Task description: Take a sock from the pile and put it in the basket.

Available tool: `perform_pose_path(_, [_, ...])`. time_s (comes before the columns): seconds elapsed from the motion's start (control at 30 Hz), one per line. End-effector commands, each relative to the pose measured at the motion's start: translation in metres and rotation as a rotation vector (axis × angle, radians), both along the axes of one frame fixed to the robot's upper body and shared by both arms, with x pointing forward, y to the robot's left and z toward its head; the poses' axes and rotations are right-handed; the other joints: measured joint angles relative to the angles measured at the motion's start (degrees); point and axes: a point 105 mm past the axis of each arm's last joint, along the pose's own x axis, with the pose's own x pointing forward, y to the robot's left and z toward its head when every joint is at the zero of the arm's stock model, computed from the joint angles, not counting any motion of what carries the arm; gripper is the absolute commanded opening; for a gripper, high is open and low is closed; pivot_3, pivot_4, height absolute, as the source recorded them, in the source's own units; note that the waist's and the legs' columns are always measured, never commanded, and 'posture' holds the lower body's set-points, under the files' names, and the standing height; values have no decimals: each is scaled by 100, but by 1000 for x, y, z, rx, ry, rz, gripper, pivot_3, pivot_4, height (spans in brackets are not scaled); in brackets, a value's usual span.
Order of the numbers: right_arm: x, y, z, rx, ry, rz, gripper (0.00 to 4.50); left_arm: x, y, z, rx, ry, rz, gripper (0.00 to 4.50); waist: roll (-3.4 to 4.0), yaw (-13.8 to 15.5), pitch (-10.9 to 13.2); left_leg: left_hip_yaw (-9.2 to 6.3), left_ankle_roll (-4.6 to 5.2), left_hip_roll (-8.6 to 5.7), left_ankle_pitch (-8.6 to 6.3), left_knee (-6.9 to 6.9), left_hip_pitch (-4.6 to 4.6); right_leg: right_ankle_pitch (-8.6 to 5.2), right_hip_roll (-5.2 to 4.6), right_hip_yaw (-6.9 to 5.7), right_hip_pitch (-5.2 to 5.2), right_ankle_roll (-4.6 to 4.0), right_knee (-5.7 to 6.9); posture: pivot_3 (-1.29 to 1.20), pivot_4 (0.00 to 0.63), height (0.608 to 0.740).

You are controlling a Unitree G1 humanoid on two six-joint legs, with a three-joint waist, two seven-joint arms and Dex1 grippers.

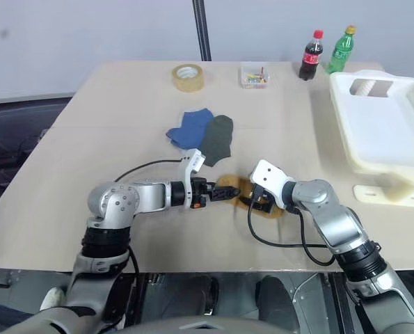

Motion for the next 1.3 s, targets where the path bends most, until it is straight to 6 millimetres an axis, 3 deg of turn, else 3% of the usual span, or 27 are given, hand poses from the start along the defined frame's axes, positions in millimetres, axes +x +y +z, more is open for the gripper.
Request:
perform_pose_path(0.03, [0,3,7,3,-32,19,4073,-19,-10,-28,-55,220,-46,4439,0,15,0,-1,0,-3,0,0,-4,0,-3,-2,0,0,-5,0,150,738])
perform_pose_path(0.17, [1,1,7,-5,-34,12,4073,-16,-10,-11,-230,258,-48,4439,-2,19,1,-10,-19,-9,11,-4,-33,0,-12,-12,-19,1,-23,0,150,738])
perform_pose_path(0.43, [2,1,7,-7,-40,6,4073,-21,-3,14,-421,274,-131,4439,-8,-30,8,-15,-26,-10,15,-4,-79,0,-13,-18,-58,1,-17,0,150,738])
perform_pose_path(1.0, [8,-2,12,-2,-58,-15,4073,-38,-22,32,-559,288,-271,4439,-13,-32,16,-17,-26,-9,15,-4,-83,0,-15,-21,-60,0,-19,0,150,738])
perform_pose_path(1.3, [7,-11,24,22,-50,-3,4073,-30,-33,38,-630,300,-247,4439,-14,-20,17,-18,-26,-10,15,-4,-85,0,-16,-24,-59,0,-19,0,150,738])
